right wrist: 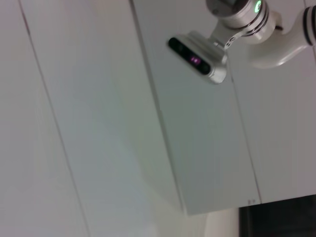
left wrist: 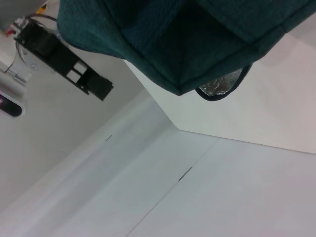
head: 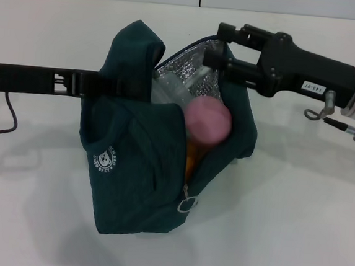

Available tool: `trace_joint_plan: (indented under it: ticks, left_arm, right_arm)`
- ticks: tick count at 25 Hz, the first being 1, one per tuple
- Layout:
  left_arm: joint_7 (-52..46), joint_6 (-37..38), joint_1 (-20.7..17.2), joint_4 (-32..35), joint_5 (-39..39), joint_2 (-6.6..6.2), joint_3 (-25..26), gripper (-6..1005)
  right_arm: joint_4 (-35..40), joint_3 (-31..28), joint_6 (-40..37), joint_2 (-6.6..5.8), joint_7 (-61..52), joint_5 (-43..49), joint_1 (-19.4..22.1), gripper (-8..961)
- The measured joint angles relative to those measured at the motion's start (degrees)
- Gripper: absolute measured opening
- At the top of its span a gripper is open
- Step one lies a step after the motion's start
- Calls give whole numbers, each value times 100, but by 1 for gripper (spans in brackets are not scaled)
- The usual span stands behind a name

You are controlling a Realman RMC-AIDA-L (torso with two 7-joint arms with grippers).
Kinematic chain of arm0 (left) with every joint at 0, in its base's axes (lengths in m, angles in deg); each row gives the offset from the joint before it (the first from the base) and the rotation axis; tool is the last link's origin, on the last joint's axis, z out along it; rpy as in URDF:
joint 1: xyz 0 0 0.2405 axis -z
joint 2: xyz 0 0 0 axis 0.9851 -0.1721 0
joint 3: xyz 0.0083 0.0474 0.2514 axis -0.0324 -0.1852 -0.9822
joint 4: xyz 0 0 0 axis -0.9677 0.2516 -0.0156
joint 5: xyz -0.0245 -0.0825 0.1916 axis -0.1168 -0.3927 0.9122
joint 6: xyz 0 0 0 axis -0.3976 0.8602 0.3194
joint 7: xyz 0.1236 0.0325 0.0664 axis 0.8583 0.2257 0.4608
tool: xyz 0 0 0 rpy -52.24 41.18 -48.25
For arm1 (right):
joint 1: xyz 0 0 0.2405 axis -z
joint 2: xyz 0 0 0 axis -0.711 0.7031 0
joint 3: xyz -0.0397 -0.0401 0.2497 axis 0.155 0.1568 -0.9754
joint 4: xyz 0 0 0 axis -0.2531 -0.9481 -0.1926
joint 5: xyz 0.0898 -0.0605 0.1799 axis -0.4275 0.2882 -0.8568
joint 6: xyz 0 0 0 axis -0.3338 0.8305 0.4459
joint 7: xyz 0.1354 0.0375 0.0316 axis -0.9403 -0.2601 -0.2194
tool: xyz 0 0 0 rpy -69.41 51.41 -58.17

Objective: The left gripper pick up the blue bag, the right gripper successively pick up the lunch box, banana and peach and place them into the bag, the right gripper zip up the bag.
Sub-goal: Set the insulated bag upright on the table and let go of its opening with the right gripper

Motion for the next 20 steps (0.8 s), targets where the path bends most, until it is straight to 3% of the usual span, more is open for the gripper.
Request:
trace_joint_plan:
  ticks: [5, 13, 20]
  left_arm:
    - [3, 0, -16, 0, 1, 2, 0, 45]
    - [18, 8, -25, 0, 1, 9, 0, 45]
    - [20, 18, -27, 0, 1, 17, -1, 45]
  right_arm:
    - [-8, -387, 32, -52, -163, -1, 110, 674]
    - [-128, -581, 484, -339, -760, 19, 261, 677]
    - [-302, -545, 658, -306, -1017, 309, 191, 678]
